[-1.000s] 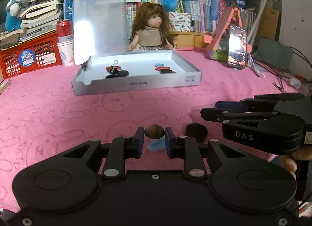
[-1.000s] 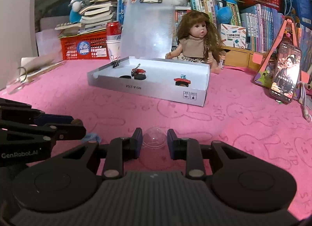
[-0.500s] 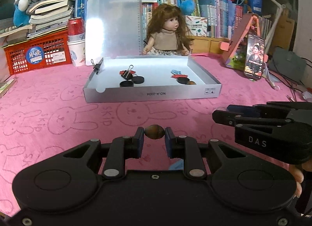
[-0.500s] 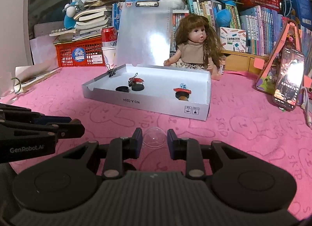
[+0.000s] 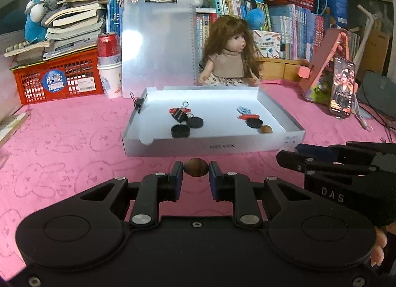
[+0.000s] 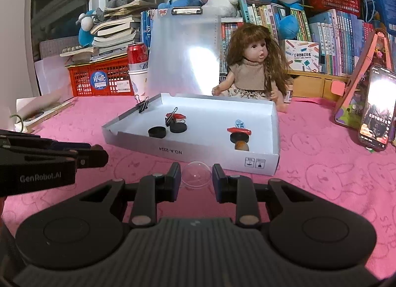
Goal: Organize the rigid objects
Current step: 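Carry the brown nut and clear ball over the white tray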
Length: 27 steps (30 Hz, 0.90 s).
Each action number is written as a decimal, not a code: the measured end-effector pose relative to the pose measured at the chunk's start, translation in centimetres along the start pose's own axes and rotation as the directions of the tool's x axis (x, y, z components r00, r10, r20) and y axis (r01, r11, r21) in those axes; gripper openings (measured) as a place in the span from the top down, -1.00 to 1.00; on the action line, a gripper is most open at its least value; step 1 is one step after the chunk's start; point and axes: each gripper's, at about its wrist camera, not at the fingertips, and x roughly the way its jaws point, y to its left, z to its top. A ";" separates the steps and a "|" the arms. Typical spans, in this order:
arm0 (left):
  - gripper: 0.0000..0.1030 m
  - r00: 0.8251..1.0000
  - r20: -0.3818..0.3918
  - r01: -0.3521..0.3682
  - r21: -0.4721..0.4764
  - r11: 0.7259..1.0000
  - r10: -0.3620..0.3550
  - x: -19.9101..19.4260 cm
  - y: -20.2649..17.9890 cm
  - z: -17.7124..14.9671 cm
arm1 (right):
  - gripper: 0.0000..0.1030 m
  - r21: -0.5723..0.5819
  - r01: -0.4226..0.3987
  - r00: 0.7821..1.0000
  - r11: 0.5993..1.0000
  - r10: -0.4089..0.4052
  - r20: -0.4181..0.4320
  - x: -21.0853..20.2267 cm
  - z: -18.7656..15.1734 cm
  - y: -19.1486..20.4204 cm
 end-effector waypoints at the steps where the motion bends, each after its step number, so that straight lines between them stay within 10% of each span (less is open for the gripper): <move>1: 0.58 1.000 0.002 -0.002 0.000 1.000 0.002 0.1 0.1 0.2 | 0.38 0.001 -0.001 1.000 1.000 0.001 0.000 0.2 0.2 0.0; 27: 0.58 1.000 -0.022 0.005 -0.035 0.999 -0.005 4.6 1.0 2.4 | 0.38 0.048 0.004 1.000 0.999 -0.003 -0.004 4.0 2.6 -0.3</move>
